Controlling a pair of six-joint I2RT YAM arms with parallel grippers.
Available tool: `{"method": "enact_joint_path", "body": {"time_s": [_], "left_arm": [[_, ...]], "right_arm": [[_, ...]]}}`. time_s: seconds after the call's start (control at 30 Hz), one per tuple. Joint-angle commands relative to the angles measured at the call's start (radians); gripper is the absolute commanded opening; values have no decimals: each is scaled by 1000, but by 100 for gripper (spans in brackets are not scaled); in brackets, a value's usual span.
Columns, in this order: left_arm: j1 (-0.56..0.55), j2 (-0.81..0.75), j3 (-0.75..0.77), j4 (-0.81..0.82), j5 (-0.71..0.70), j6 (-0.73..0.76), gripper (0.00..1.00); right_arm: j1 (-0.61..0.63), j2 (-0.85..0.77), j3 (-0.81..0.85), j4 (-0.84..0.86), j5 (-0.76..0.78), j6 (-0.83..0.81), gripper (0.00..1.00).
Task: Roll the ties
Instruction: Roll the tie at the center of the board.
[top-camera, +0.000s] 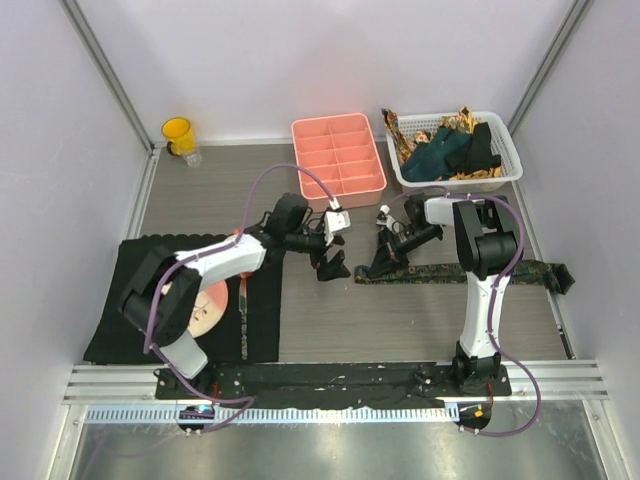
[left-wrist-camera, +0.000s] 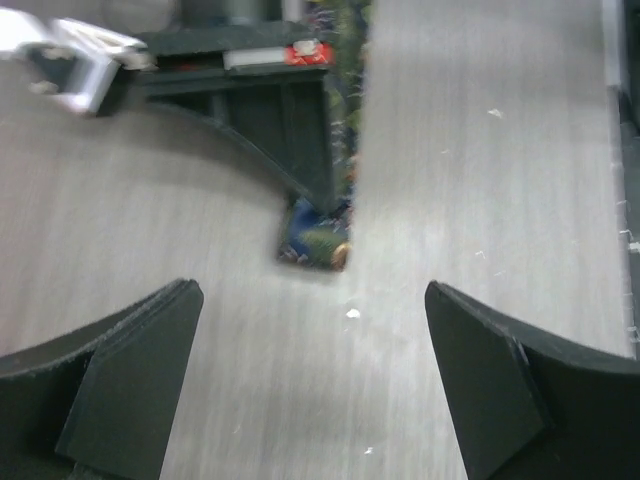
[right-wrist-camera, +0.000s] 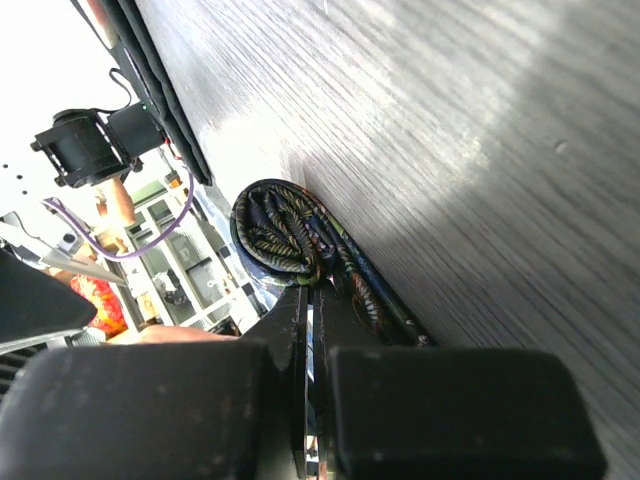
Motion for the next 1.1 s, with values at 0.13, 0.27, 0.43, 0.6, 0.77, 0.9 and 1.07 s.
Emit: {"method": "enact_joint_path", "body": {"time_s": [0.13,0.27,0.43,0.6,0.77,0.9,1.07], "left_arm": [[-21,114,43,44,94,75,100],[-41,181,69,104,68,47,100],[-65,232,70,149,69,79,100],[-76,253,51,143,89,106,77],[-82,276,-14,222,20,103,73],[-81,252,-97,356,-38,43,70],[-50,198,-173,382,-32,69,70]], "right_arm": [[-2,61,-2,12,131,-98,1],[-2,84,14,-26,110,-141,1],[-2,116,31,-58,96,-191,1],[-2,139,43,-85,79,-219,1],[6,167,52,-91,59,-227,1],[35,178,51,-86,41,-218,1],[70,176,31,-45,24,-187,1]]}}
